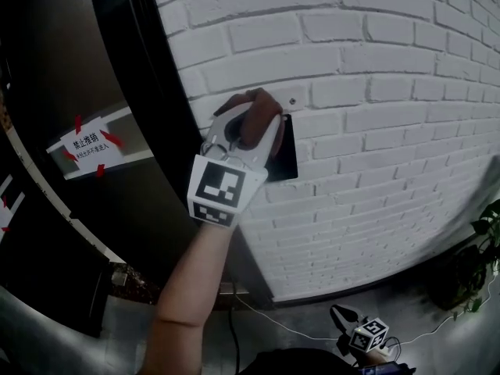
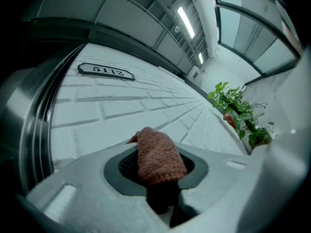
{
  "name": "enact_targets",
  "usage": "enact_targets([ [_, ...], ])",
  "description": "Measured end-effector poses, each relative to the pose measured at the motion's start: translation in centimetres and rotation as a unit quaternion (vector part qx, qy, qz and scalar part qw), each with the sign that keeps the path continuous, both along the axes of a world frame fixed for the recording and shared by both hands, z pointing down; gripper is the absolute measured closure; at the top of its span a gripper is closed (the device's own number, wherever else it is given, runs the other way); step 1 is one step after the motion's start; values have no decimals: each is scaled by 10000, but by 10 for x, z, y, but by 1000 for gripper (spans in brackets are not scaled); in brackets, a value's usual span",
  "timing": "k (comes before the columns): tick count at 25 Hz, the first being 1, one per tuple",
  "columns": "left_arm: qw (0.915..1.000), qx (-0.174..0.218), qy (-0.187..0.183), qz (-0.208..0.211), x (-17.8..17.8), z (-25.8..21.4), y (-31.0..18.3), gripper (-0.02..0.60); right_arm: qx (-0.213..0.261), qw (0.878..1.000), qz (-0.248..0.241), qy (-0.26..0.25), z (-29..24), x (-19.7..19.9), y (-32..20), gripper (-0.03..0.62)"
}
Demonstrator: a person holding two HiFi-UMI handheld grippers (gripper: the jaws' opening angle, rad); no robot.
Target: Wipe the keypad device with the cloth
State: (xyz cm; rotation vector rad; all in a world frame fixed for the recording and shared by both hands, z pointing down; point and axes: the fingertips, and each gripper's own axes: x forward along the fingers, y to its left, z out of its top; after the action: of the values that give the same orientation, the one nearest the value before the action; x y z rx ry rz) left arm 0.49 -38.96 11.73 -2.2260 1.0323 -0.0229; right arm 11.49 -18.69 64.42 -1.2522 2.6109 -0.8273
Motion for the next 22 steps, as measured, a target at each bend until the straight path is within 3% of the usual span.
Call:
enact_targets([
  [3, 9991, -107, 397, -45, -11, 32, 8, 471, 11, 10000, -20, 53, 2, -1, 1, 591],
  [6, 9931, -822, 833, 61, -15, 91, 6, 471, -71, 10000, -32, 57, 3, 1, 5, 591],
  [9, 9806, -1538, 1212, 99, -14, 157, 3, 471, -76, 9999, -14, 155, 6, 3, 3, 591],
  [12, 9682, -2139, 1295, 78, -4, 211, 0, 471, -53, 9998, -42, 160, -1, -1, 1, 591],
  [14, 9749, -1952, 1070, -41, 8, 217, 3, 471, -44, 9996, -73, 264, -1, -4, 2, 591],
  [18, 9941, -939, 536, -74, 39, 167, 18, 476, -31, 9990, 20, 456, 8, 2, 3, 591],
  [22, 9984, -367, 66, -426, 46, 111, 12, 476, -117, 9998, 71, 174, 1, 4, 10, 591],
])
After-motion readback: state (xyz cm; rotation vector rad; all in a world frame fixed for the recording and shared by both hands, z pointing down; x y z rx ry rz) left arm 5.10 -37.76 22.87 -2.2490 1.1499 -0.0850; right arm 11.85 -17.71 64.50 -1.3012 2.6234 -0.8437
